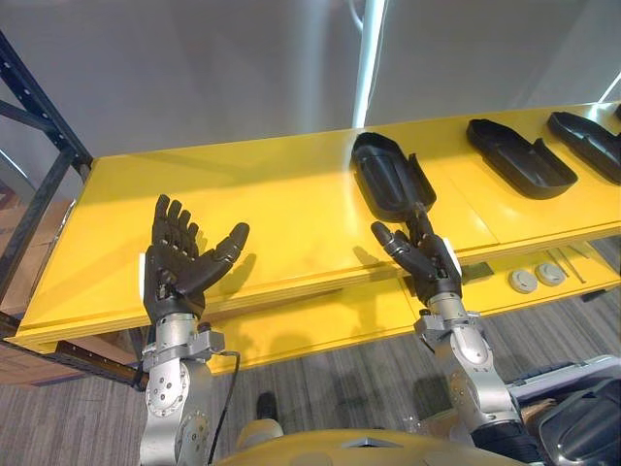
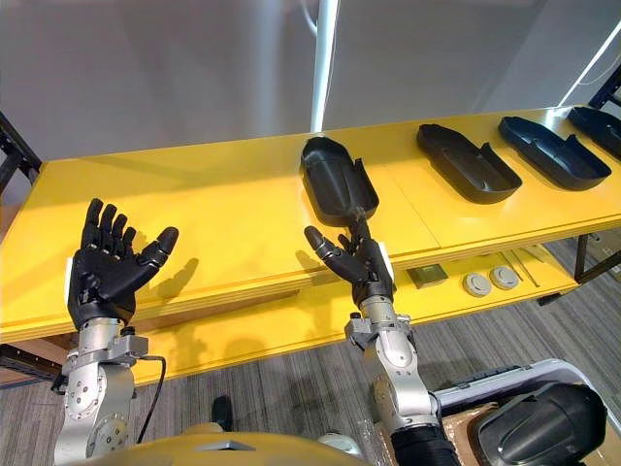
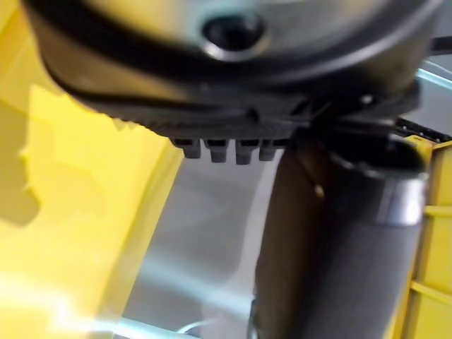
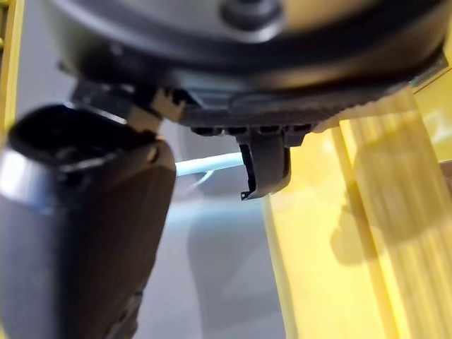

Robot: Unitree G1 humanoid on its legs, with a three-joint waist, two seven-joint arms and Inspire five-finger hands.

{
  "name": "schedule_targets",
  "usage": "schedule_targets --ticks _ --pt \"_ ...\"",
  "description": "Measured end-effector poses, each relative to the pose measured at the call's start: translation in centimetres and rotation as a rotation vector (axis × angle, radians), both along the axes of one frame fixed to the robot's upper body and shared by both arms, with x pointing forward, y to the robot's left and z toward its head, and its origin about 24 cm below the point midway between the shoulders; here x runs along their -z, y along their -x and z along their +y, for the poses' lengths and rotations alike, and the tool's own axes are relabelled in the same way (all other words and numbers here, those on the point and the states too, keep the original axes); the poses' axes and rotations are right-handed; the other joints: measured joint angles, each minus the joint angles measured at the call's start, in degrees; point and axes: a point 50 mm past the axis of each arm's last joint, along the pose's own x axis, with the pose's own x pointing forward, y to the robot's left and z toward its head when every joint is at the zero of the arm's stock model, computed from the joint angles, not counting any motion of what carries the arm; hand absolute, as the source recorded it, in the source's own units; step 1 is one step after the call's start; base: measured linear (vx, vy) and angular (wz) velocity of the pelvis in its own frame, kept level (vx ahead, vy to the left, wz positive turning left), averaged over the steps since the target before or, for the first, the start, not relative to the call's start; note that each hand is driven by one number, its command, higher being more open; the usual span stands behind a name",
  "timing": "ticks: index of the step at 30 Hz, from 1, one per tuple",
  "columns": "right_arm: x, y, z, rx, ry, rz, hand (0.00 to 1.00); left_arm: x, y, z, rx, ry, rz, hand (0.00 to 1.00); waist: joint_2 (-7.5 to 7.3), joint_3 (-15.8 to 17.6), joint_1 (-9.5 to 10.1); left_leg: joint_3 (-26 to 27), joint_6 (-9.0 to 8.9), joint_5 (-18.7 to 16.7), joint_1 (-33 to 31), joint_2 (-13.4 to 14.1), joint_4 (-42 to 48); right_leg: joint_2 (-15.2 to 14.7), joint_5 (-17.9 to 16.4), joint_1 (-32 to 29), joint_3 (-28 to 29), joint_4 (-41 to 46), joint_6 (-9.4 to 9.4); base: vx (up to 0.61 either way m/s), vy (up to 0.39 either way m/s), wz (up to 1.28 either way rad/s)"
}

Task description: Walk over and take three plastic housings, then place them on the shelf

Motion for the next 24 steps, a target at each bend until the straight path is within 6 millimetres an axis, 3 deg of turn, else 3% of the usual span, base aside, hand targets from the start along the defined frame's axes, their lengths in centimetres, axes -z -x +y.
schedule_targets --ticks 4,8,12,19,24 --pt "-1.6 2.0 0.1 0.027 0.102 -0.063 1.00 -0.8 0.1 -0.2 -0.035 -0.055 -0.045 1.00 -0.19 0.57 -0.20 0.48 -0.05 -0.20 -0.03 0.07 0.01 0.03 0.00 -0.21 0.41 -0.20 0.00 0.00 0.000 -0.05" --pt "-2.8 3.6 0.2 0.112 0.095 -0.106 1.00 -3.7 0.5 -1.0 -0.088 -0.096 -0.196 1.00 -0.84 0.88 -0.87 2.65 -0.26 -0.68 0.21 0.38 0.02 0.08 0.21 -1.41 2.57 0.17 -0.20 0.02 -0.008 -0.22" --pt "-2.4 4.7 -0.3 0.223 0.070 -0.075 1.00 -6.2 0.5 -2.8 -0.022 -0.050 -0.348 1.00 -0.89 0.80 -1.88 6.05 -0.04 -1.01 1.07 0.66 0.06 0.05 0.67 -3.09 6.18 0.69 0.33 0.03 -0.008 -0.39" --pt "-1.0 7.3 -2.4 0.378 0.090 0.014 1.00 -6.4 -0.4 -4.8 0.065 -0.052 -0.352 1.00 -0.91 0.54 -5.72 17.80 -0.67 -3.93 6.35 1.16 0.28 0.60 1.98 -6.13 17.91 1.11 0.63 0.03 0.015 -0.92" --pt "0.0 10.1 -4.7 0.512 0.074 0.100 1.00 -5.1 -1.9 -5.8 0.102 -0.068 -0.268 1.00 -1.22 0.47 -10.16 28.27 -1.96 -6.58 11.92 1.72 0.31 2.49 3.47 -6.94 27.75 0.18 1.00 0.04 0.011 -1.02"
